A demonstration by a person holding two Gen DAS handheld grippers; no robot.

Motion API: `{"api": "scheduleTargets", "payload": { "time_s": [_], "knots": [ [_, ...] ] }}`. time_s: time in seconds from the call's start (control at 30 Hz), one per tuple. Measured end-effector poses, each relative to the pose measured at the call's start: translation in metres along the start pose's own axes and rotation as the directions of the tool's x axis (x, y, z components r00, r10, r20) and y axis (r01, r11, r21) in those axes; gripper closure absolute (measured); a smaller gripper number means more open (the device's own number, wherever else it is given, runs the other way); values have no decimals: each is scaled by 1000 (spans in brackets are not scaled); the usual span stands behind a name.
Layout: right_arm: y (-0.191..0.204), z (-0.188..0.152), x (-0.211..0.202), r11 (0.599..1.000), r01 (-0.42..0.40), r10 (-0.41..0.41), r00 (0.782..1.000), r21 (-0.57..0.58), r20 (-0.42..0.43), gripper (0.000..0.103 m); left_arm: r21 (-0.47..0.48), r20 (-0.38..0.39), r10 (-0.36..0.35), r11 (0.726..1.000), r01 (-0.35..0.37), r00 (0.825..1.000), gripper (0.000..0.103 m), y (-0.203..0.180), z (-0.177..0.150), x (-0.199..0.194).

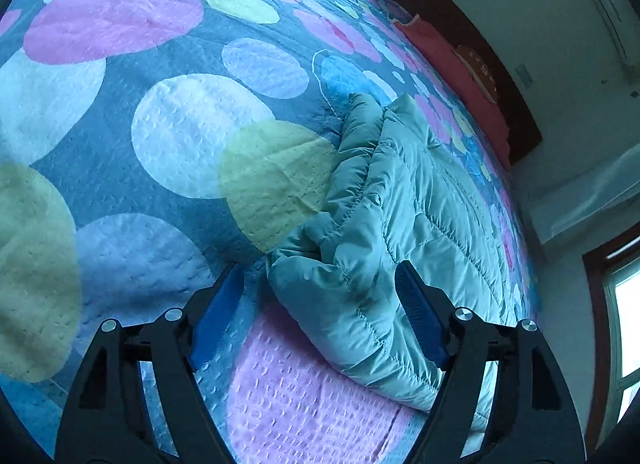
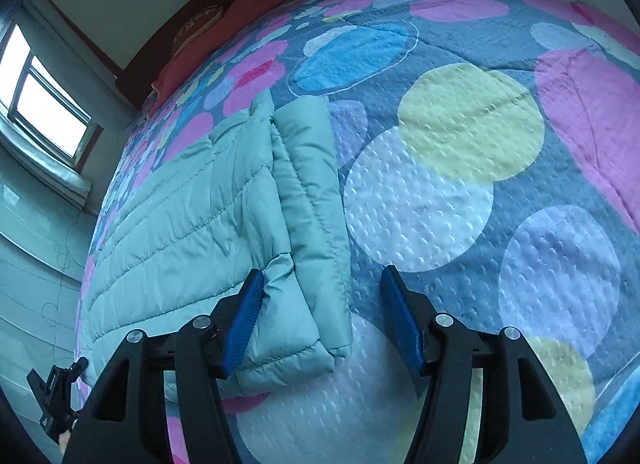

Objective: Fold large clothes

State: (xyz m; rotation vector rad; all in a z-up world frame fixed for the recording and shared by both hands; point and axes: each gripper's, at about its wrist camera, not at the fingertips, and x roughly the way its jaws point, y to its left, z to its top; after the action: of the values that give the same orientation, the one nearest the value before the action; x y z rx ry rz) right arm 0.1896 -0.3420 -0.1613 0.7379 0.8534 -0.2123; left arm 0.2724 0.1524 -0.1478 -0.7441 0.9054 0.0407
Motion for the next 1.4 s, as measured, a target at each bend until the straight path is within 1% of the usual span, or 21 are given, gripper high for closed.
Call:
{"api": "scheduleTargets", "payload": {
  "time_s": [0.03, 0.07, 0.1, 0.13, 0.17, 0.2, 0.23, 0.27, 0.37, 0.57, 0.9, 1.07, 1.13, 1.23, 1.3, 1.37, 1.4],
  "knots": [
    [3, -1, 4, 1000, -22, 22, 1000, 3, -19, 42, -1, 16, 10, 1000, -10, 1000, 32, -2, -1, 1],
    [5, -3, 7, 1000, -22, 22, 999, -2, -24, 44, 11, 28, 19, 1000, -19, 999, 47, -5, -2, 2],
    [10, -6, 7, 1000, -2, 2, 1000, -23, -11, 46, 31, 27, 14, 999, -15, 1000, 52, -8, -3, 4],
    [13, -8, 7, 999, 5, -5, 1000, -42, -1, 57, 43, 23, 4, 999, -5, 1000, 67, -9, -3, 6],
    [13, -9, 7, 999, -13, 13, 1000, -43, -2, 68, 43, 18, -19, 999, 18, 1000, 78, -8, -4, 7],
    [13, -10, 7, 999, -27, 27, 1000, -35, -4, 75, 33, 15, -36, 999, 36, 999, 82, -7, -4, 7],
    [13, -11, 5, 999, -35, 35, 999, -34, -1, 78, 30, 15, -43, 999, 42, 999, 86, -6, -5, 5],
    [13, -12, 3, 998, -46, 47, 999, -36, 3, 83, 38, 17, -45, 998, 45, 999, 89, -7, -6, 3],
    [14, -16, -7, 997, -55, 56, 998, -48, 12, 88, 77, 33, -30, 997, 28, 999, 92, -12, -11, -9],
    [3, -37, -31, 996, -72, 72, 997, -46, -3, 88, 78, 27, -21, 997, 19, 999, 93, -4, -27, -41],
    [-23, -88, -78, 995, -94, 92, 995, -37, -47, 88, 57, -15, -31, 998, 32, 999, 93, 41, -75, -99],
    [-33, -108, -89, 995, -95, 93, 993, -34, -70, 88, 53, -36, -27, 998, 29, 999, 92, 60, -94, -116],
    [-36, -112, -88, 995, -97, 95, 992, -31, -78, 86, 66, -41, -15, 998, 17, 999, 91, 64, -99, -116],
    [-42, -113, -87, 995, -95, 95, 992, -2, -85, 77, 86, -49, 18, 996, -14, 999, 84, 64, -99, -115],
    [-42, -114, -89, 997, -78, 77, 993, -6, -84, 69, 106, -42, 40, 994, -36, 998, 81, 64, -99, -118],
    [-45, -114, -94, 998, -56, 55, 996, -11, -70, 62, 127, -39, 71, 990, -66, 997, 74, 63, -99, -122],
    [-47, -113, -97, 999, -52, 51, 997, -11, -65, 61, 132, -35, 77, 989, -72, 996, 74, 65, -99, -125]
  ]
}}
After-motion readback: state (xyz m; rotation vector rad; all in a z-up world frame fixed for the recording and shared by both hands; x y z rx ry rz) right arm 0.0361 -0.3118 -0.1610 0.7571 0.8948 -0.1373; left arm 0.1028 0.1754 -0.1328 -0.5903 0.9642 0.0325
